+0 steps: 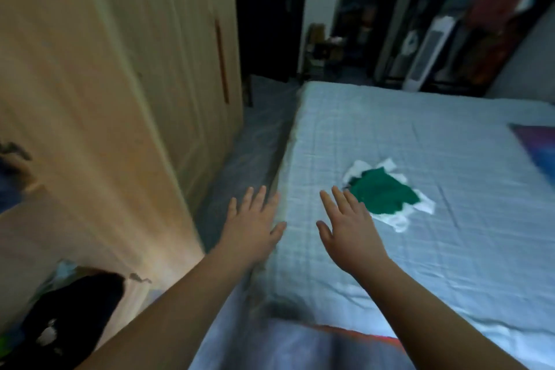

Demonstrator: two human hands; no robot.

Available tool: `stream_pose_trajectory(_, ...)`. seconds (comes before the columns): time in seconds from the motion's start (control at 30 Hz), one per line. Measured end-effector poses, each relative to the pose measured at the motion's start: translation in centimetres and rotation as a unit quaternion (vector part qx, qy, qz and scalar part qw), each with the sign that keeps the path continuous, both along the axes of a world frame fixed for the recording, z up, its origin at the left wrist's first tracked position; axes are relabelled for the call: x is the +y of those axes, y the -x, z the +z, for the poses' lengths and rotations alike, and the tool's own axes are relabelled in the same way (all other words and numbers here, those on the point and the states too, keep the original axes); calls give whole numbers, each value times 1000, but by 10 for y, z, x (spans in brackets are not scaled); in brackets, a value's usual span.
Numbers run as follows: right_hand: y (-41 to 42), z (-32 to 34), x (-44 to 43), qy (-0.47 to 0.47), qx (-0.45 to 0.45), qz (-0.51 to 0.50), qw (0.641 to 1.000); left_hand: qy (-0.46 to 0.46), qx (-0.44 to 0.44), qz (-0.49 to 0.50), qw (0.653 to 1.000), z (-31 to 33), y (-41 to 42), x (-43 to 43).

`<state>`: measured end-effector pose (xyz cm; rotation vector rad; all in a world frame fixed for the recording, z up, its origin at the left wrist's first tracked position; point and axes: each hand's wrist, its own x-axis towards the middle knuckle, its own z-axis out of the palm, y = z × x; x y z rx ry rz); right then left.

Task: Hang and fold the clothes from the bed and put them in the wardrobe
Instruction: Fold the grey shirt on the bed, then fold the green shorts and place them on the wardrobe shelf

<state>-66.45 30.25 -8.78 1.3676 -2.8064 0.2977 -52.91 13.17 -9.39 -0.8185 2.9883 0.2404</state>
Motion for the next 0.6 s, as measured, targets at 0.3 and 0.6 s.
stream_pose_trajectory(0.3,154,-8,211,-31,-21,-132,991,-38,-13,-119,992,-21,198,177)
stream_pose_trajectory(0.6,263,-46,231,-24,-85,-142,986,-62,-50,-112,990,-58,313,188)
